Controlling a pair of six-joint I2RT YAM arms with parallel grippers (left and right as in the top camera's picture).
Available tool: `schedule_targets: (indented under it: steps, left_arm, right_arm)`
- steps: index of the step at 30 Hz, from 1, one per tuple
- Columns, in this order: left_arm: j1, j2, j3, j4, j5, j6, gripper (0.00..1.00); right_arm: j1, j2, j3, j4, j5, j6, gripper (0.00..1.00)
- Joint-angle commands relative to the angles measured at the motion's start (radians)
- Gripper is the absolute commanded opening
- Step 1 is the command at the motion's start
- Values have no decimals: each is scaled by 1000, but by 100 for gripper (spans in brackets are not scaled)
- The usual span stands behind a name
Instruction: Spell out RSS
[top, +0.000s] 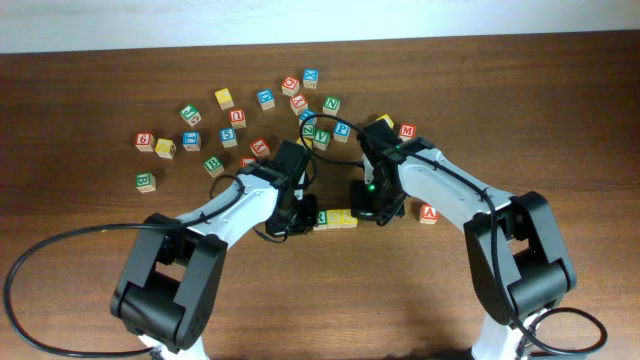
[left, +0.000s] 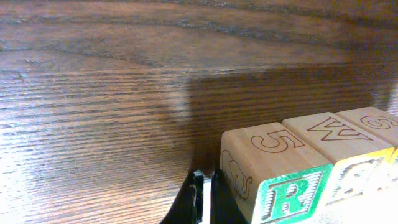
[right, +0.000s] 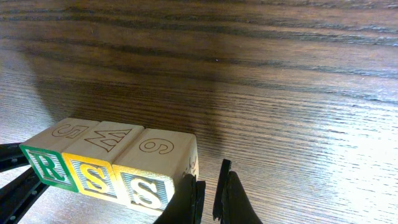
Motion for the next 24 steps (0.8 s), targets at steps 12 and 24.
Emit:
schedule_targets:
  steps: [12, 24]
  left_arm:
    - [111, -479, 48, -296, -249, 20, 14]
    - [111, -646, 47, -366, -259, 20, 99]
  right_arm:
    - [-122, -498, 122, -520, 183, -21, 12]
    - [-98, -1216, 122, -746, 235, 42, 98]
